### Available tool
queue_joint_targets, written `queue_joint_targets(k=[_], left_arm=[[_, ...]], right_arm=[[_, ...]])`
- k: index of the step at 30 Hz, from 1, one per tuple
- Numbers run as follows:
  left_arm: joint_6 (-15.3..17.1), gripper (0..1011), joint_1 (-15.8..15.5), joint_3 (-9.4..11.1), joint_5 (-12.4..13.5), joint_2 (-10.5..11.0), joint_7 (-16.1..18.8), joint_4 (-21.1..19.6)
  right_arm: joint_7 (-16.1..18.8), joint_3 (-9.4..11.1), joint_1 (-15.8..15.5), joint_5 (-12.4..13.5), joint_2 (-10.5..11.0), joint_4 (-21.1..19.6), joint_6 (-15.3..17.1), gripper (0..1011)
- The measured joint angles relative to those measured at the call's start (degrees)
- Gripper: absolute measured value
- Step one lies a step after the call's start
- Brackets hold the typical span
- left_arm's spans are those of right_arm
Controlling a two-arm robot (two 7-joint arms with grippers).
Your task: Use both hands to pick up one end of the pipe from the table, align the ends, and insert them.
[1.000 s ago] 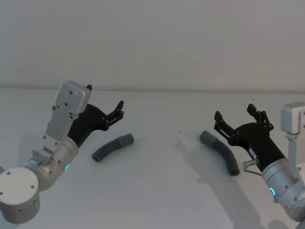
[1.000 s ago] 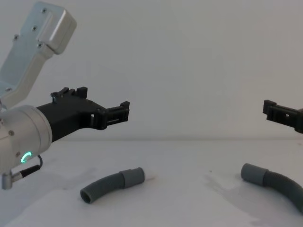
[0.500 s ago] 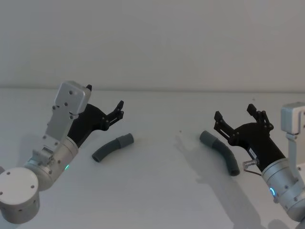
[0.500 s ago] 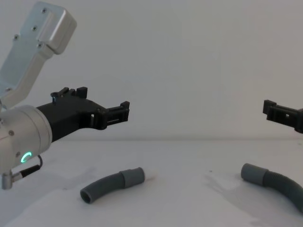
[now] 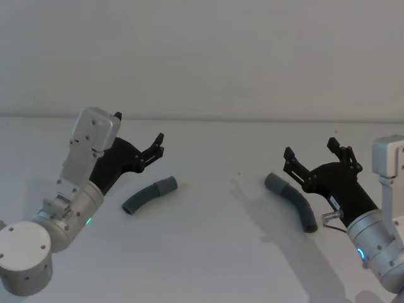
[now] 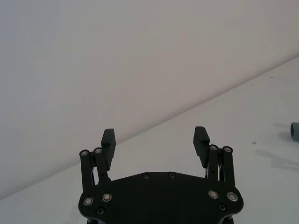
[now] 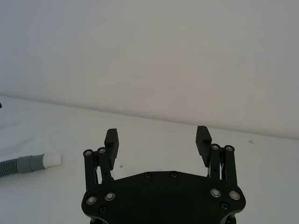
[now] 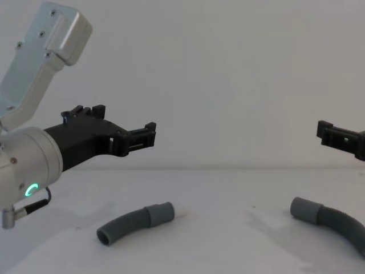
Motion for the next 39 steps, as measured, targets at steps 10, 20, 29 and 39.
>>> queue_joint_targets(k=[10,20,29,39], left_arm=[[0.0,1001,0.0,0.0,0.0,0.0,0.0,0.0],[1.7,1001,0.0,-0.2,-0.4,0.5,-1.3,-0.4],[7.4,1001,-0.3,-0.4,-2.5,2.7,-5.5,-2.1],[13.6,1001,-0.9,-0.8,-5.0,5.6,-10.8,-4.2]], right_arm=[[0.0,0.0,0.0,0.0,0.0,0.0,0.0,1000],[0.5,-0.3,0.1,-0.3,0.3,0.0,1.0,1000],[1.6,-1.1,0.5,-1.5,1.5,-0.3,4.9,1000],[2.3,-1.9,1.0,-2.2,2.7,-1.0,12.6,1000]])
